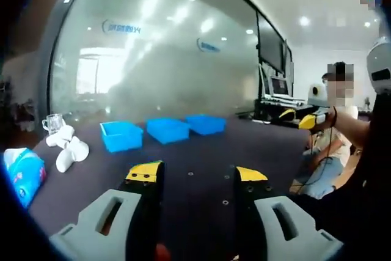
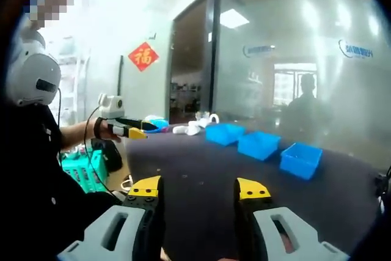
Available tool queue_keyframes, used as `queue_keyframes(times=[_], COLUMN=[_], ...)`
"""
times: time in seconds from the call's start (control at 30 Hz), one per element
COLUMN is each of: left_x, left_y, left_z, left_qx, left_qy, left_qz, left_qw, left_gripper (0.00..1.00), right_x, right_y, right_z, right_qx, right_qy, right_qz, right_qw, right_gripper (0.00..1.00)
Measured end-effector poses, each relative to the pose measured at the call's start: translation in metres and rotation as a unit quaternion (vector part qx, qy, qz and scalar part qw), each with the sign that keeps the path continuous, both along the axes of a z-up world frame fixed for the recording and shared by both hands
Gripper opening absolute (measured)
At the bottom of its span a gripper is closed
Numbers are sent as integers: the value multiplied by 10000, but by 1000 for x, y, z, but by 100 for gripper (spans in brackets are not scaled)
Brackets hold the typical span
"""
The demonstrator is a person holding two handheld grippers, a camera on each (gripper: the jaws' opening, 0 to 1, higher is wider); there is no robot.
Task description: Sort the screws, nuts, and washers into the corresponding bins
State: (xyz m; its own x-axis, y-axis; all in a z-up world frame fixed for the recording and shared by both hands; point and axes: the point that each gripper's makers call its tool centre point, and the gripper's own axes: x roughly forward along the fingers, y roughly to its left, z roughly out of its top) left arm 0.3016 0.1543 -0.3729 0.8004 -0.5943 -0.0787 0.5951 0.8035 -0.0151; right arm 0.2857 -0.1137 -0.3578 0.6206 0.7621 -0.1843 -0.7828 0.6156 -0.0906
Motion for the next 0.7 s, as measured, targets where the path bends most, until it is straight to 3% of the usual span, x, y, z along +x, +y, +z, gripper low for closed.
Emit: queue_keyframes(times=[0.33,0.7], left_x=[-15,-25], left_y=[3,-4], left_z=[-4,-9], left_qx=[23,108], left_qy=[192,261], left_qz=[-155,-311], left_qw=[9997,9991], left_gripper=[44,44], right_x=[5,15], right_y=[13,33], right_z=[-8,-13], right_qx=[-783,-1719], right_qy=[282,478], right_qz=[536,1120], right_qw=[9951,9776], right_gripper=[39,37])
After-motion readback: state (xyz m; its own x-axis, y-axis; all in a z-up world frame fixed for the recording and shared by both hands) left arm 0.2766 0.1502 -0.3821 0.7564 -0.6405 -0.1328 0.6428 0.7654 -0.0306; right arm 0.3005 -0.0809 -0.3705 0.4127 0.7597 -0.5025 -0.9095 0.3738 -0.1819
